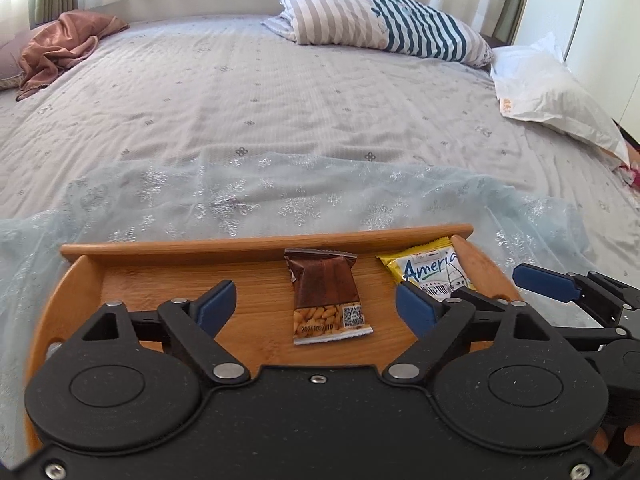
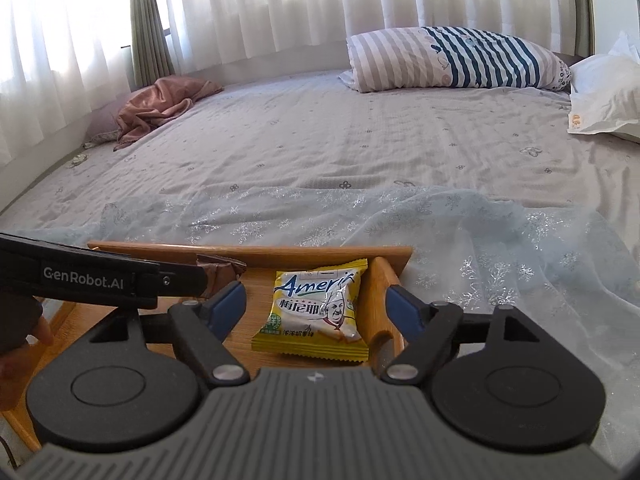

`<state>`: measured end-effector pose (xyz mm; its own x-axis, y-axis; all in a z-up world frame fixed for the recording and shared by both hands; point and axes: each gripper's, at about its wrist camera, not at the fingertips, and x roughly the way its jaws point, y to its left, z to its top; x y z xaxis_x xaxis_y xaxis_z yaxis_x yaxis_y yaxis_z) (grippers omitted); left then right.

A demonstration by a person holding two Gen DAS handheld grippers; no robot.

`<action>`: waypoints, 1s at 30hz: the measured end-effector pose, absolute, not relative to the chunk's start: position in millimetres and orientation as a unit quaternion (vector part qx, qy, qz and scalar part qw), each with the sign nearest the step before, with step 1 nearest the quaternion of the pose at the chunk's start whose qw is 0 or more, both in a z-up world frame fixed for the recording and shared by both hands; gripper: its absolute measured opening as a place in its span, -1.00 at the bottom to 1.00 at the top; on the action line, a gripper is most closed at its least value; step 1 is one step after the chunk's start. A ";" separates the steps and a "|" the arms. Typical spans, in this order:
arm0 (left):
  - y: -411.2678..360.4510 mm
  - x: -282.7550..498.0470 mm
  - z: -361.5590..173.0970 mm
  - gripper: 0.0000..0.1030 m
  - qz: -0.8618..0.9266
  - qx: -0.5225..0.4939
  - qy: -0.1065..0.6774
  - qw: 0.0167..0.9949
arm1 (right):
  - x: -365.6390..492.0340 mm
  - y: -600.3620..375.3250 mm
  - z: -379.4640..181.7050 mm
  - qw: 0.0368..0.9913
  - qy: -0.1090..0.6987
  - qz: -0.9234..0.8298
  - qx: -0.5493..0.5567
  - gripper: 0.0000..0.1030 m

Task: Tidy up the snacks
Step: 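Place the almond bar on the tray with the left tool while the right tool places the America packet, then grasp the red wafer packet with the left tool while the right tool grasps the red chip bag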

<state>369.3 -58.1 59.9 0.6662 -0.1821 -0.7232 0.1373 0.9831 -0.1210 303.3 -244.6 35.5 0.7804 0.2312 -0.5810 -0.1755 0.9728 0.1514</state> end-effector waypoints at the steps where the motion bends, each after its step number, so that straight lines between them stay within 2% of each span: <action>1: -56.2 362.7 63.3 0.73 -0.088 -0.027 0.395 0.914 | 297.9 -244.4 39.7 0.943 0.310 0.110 0.044 0.70; 17: -26.1 215.6 100.9 0.82 -0.093 -0.002 0.336 0.937 | 186.0 -243.3 68.6 0.956 0.256 0.136 0.048 0.75; 19: -25.0 196.7 101.6 0.90 -0.096 -0.003 0.326 0.940 | 171.9 -243.9 67.5 0.957 0.251 0.134 0.047 0.75; 30: -12.9 114.8 94.6 0.93 -0.097 -0.001 0.297 0.950 | 106.6 -244.8 45.5 0.964 0.231 0.117 0.057 0.76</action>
